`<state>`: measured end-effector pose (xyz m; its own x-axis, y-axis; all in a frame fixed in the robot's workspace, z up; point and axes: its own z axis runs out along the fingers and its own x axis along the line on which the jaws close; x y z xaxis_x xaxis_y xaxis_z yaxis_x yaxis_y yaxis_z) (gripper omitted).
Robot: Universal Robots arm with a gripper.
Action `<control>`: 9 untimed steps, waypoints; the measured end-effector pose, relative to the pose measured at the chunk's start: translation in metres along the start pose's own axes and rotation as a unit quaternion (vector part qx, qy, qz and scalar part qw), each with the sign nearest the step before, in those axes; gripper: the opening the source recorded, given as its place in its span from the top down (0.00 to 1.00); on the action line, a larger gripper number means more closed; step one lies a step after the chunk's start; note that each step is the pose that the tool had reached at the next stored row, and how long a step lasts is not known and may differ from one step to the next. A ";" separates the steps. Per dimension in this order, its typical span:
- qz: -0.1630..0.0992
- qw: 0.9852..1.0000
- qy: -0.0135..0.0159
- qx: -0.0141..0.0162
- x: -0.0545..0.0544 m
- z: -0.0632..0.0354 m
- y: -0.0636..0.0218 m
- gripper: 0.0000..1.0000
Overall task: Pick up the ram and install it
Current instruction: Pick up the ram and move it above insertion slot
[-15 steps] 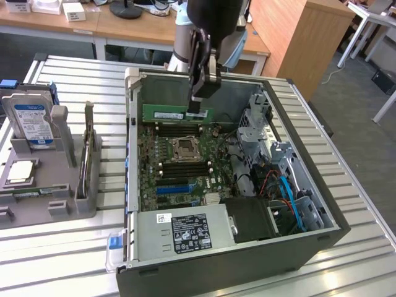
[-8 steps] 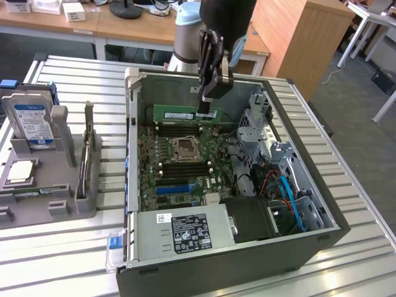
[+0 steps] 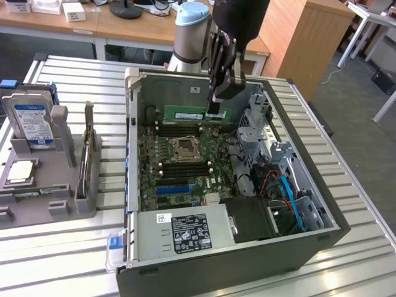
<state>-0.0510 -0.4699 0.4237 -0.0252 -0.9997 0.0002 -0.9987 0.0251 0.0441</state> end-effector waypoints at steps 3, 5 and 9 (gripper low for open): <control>0.000 1.000 0.000 0.000 0.000 -0.0003 -0.0065 0.88; 0.000 1.000 0.000 0.000 0.000 -0.0005 -0.0094 0.88; 0.000 1.000 0.000 0.000 0.000 -0.0004 -0.0094 0.88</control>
<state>-0.0416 -0.4699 0.4237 -0.0247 -0.9997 0.0002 -0.9987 0.0247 0.0441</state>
